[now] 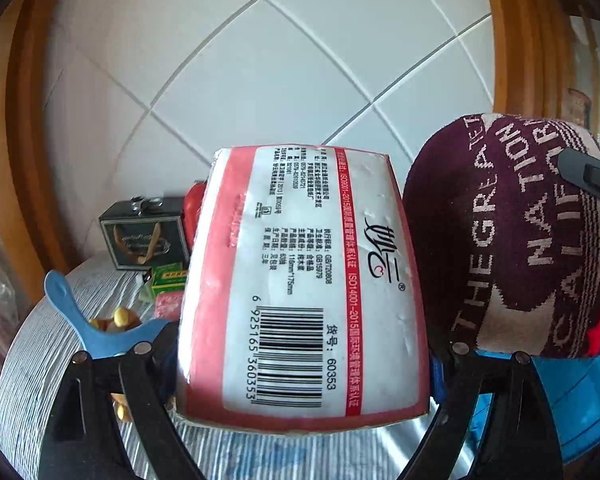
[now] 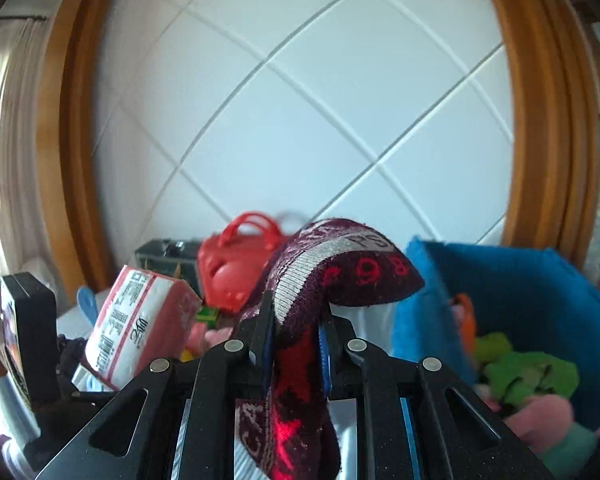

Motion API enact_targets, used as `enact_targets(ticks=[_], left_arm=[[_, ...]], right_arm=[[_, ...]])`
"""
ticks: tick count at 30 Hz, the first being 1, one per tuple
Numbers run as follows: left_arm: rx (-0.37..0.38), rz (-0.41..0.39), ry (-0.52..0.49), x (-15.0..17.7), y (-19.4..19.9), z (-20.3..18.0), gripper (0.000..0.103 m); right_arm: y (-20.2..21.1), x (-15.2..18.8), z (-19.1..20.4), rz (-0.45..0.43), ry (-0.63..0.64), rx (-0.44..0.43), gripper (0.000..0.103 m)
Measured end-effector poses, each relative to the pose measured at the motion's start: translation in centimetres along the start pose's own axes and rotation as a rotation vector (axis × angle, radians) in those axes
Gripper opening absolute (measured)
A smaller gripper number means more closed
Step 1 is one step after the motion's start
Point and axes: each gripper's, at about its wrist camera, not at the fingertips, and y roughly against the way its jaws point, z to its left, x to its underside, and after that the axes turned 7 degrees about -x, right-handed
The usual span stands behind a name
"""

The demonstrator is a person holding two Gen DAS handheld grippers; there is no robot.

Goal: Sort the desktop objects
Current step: 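Carry the tissue pack and maroon hat into the blue crate and open both grippers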

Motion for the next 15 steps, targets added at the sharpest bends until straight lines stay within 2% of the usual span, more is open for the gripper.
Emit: enact_targets(ticks=[4,8,11,15], left_arm=[[0.077,-0.058,-0.035,-3.4,1.8,-5.4,0.089],[0.193,-0.038,-0.038,-6.2,2.2,-10.9,0.089],[0.26,-0.021,-0.059,-7.4,2.6,-15.3,0.089],[0.302,-0.002,-0.109,-8.2,2.6,-21.4,0.09]], right_arm=[[4.3,-2.6,-4.1,-0.075,0.003,0.096,0.017],[7.5,-4.6,-8.5,-0.132,0.018,0.186,0.017],[9.0,-5.0,-11.5,-0.138,0.029,0.254,0.017],[9.2,-4.3,-16.0,-0.09,0.024,0.322,0.017]])
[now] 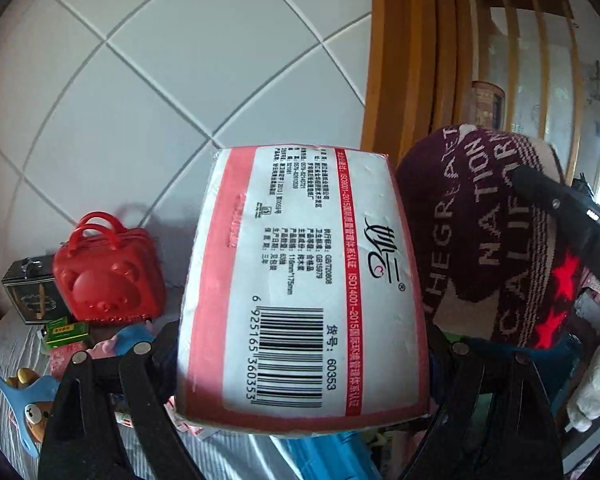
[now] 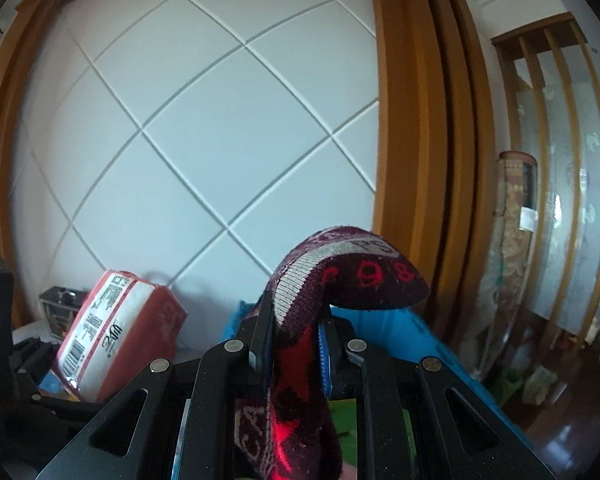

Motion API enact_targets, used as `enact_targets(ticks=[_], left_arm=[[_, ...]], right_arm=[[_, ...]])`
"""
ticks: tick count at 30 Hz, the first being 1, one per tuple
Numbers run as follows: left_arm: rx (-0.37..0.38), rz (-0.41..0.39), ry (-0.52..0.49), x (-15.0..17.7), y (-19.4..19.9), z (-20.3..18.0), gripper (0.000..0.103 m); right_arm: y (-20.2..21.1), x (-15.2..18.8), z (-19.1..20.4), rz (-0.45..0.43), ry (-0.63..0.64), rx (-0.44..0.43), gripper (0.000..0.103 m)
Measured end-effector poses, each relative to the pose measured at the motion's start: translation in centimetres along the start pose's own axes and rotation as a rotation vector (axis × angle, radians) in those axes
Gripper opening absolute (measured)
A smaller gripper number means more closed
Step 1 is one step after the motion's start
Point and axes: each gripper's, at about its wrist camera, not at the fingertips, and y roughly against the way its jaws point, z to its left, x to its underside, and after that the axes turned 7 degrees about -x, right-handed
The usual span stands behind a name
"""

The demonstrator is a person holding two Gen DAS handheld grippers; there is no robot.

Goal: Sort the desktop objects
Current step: 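Carry the tissue pack and maroon hat into the blue crate and open both grippers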

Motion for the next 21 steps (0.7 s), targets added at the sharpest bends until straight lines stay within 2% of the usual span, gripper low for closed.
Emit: enact_targets(ticks=[5,11,14,18,19,20,21], left_arm=[[0.008,0.072,-0.032,0.0,-3.2,-5.2,0.09],[-0.065,0.17,-0.062,1.3,-7.0,-8.1,0.091],[-0.087,0.214,-0.061,1.8,-7.9,-7.8,0.091],[-0.117,0.169,-0.076,1.2,-6.9,-8.2,0.092],[-0.125,0.157,-0.084,0.9,-6.5,-8.1,0.092],[-0.127,0.147,-0.089,0.7,-6.2,-8.3,0.094],[-0.128,0.136,-0.093,0.6,-5.9,-8.4,0.095]], right_arm=[[-2.0,2.7,-4.4,0.096,0.002,0.047,0.018],[-5.7,5.8,-7.3,0.188,0.009,0.058,0.018],[-6.7,6.7,-8.2,0.21,0.004,0.062,0.02],[-7.3,7.0,-9.2,0.208,0.002,0.075,0.028],[-7.3,6.9,-9.3,0.207,-0.001,0.078,0.039],[-7.3,6.8,-9.3,0.206,-0.005,0.076,0.06],[-7.1,6.7,-9.3,0.201,-0.008,0.074,0.07]])
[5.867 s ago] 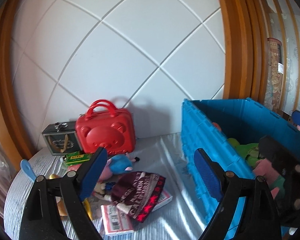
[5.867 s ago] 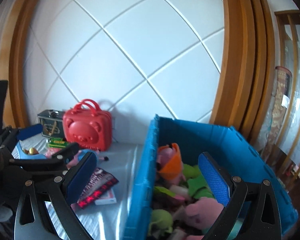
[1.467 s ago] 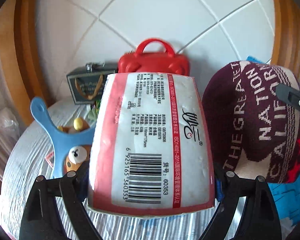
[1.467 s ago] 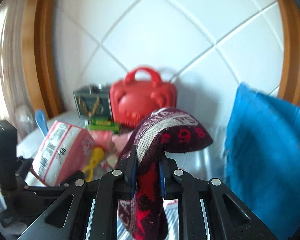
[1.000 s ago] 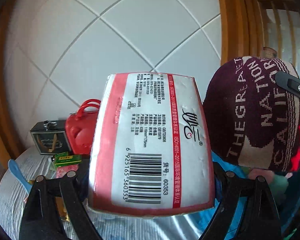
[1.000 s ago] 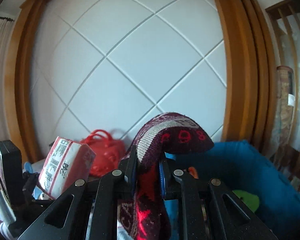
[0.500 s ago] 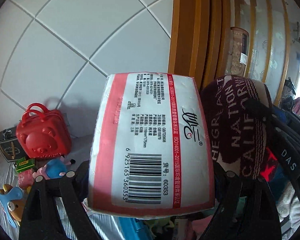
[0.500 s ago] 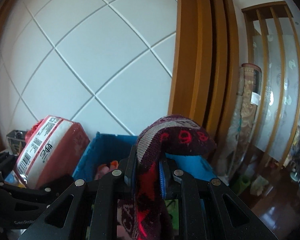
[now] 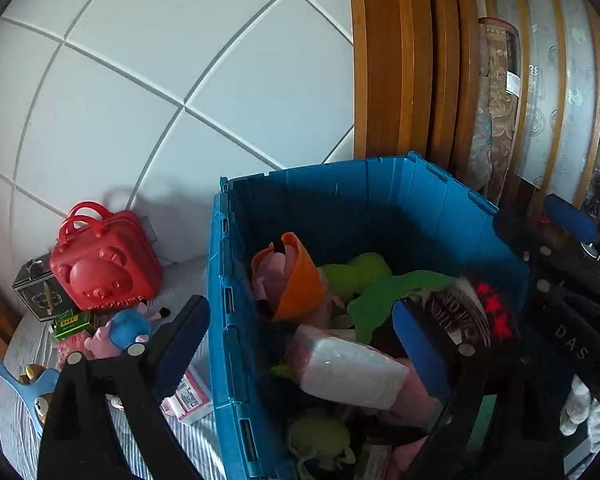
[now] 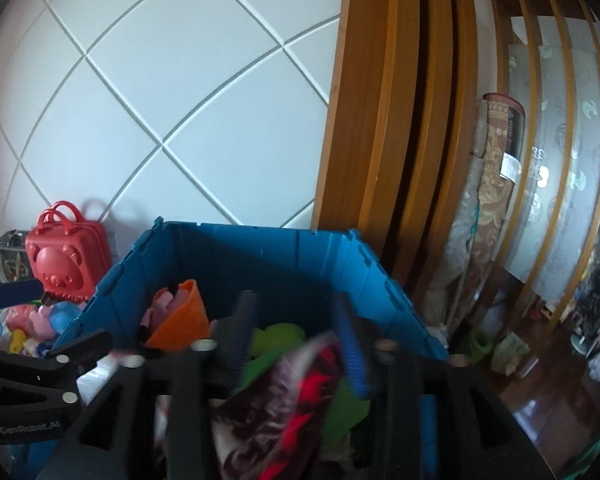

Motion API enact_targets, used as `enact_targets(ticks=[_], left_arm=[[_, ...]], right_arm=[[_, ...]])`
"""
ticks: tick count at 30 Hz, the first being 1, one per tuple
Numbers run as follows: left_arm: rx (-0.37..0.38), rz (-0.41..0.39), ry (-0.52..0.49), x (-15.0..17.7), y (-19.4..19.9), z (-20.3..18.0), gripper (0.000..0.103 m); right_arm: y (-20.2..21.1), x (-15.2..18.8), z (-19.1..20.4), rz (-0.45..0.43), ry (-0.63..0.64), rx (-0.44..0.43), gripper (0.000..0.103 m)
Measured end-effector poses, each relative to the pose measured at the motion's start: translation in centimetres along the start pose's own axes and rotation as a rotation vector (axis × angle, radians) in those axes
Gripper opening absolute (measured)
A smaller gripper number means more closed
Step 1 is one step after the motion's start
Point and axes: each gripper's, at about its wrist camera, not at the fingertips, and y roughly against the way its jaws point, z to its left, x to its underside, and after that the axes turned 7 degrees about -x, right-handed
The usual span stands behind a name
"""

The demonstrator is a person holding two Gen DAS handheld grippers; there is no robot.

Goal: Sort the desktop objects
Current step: 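Carry the tissue pack and maroon hat into the blue crate and open both grippers, then move both grippers back over the remaining pile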

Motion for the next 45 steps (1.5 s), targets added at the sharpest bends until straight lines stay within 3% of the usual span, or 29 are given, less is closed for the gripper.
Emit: enact_targets(ticks=[1,5,16,21,29,38,42,45], left_arm=[[-0.002,-0.01,-0.001,0.0,0.3,0.0,0.095],[-0.013,-0.04,0.0,0.5,1.3,0.4,0.096],[-0.028,-0.133,0.069,3.9,5.8,3.9,0.098],[-0.088,-0.146,0.093,6.8,6.8,6.3,0.102],[-0.198,-0.065,0.144,12.1,5.9,13.0,0.102],[-0.315,0.047,0.283,19.1,5.2,24.7,0.102],[-0.352,0.094,0.329,21.7,4.6,29.6,0.102],[-0.382,0.137,0.35,23.7,3.8,32.8,0.102]], right_arm=[[0.1,0.0,-0.1,-0.005,-0.001,0.002,0.084],[0.8,0.2,0.0,-0.017,0.003,0.006,0.103],[4.8,1.6,1.1,-0.047,-0.056,-0.035,0.103],[6.6,2.8,3.3,-0.07,-0.075,-0.103,0.103],[6.0,3.7,10.8,-0.044,-0.022,-0.236,0.103],[6.5,3.1,20.4,-0.056,0.043,-0.374,0.103],[7.0,2.9,25.0,-0.069,0.101,-0.374,0.103],[6.9,3.0,27.6,-0.061,0.1,-0.448,0.103]])
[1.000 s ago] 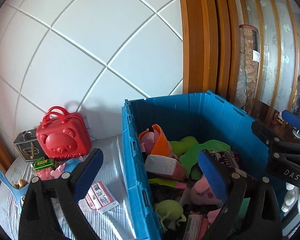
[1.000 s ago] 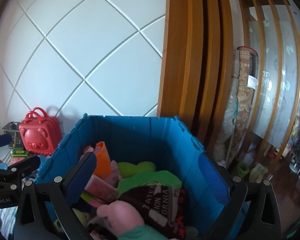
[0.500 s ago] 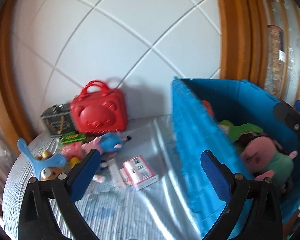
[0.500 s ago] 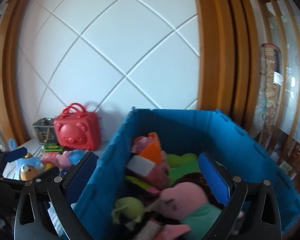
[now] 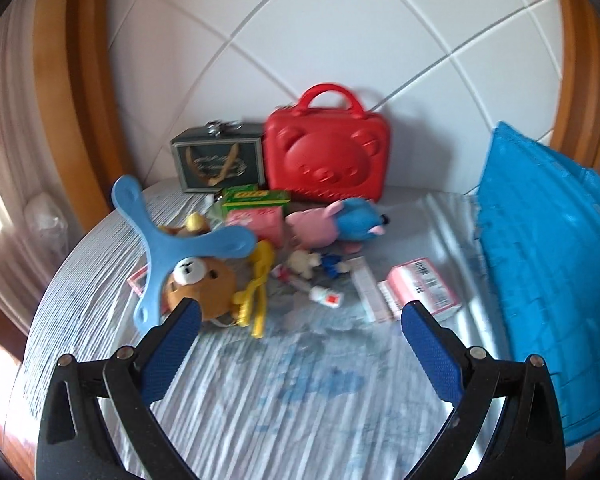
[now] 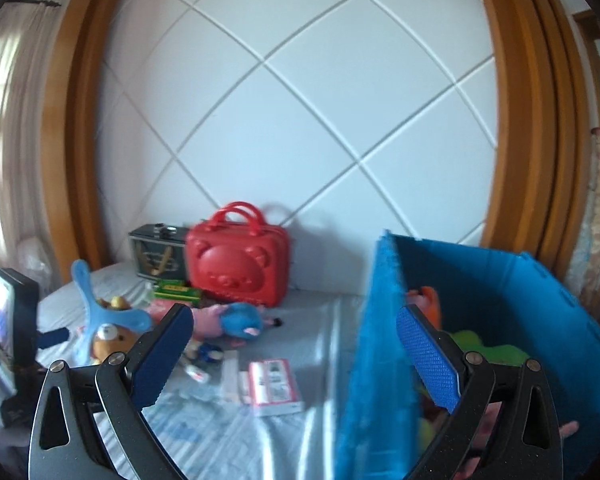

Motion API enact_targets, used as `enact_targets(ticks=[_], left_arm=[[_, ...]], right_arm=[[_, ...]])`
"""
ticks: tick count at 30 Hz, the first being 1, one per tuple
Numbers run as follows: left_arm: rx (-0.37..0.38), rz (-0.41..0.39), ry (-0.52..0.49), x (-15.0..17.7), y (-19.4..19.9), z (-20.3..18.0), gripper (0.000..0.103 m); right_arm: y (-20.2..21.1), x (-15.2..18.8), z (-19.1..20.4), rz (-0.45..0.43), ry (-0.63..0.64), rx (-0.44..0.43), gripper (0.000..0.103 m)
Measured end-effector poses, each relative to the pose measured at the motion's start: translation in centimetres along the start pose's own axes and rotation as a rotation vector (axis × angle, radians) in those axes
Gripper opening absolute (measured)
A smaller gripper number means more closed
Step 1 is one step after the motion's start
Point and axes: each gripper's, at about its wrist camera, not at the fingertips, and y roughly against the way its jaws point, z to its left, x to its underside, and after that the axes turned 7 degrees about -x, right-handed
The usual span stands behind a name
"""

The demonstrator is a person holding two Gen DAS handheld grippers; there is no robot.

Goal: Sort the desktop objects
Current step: 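Move both grippers back over the remaining pile, then grasp the white medicine bottle with the left gripper while the right grasps the pink tissue box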

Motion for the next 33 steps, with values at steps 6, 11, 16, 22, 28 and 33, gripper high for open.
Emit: enact_targets(ticks=[6,11,16,22,28,33], left_arm=[[-0.033,0.11,0.027,1.9,-4.9,4.6,0.102],[-0.025,0.188,0.008,3.3,-8.4,5.1,0.102],[0.013,0.237,-0.028,3.6,-11.9,3.4,0.102],[0.066,0.271,-0.103,3.5,-16.6,-0.2,0.102],[0.099,0.282,-0.175,2.8,-22.0,-4.0,0.102],[0.131,0.275,-0.189,2.2,-26.1,-6.2,0.102]], right_arm=[[-5.9,2.3,2.2,0.124,-0.019,0.002,0.103],[-11.9,6.5,2.0,0.29,-0.054,0.005,0.103],[-16.6,10.4,0.7,0.413,-0.077,0.036,0.103],[-21.6,14.0,-1.9,0.52,-0.122,0.06,0.103],[-25.3,16.5,-3.7,0.58,-0.156,0.076,0.103],[-28.1,18.1,-4.5,0.619,-0.171,0.085,0.103]])
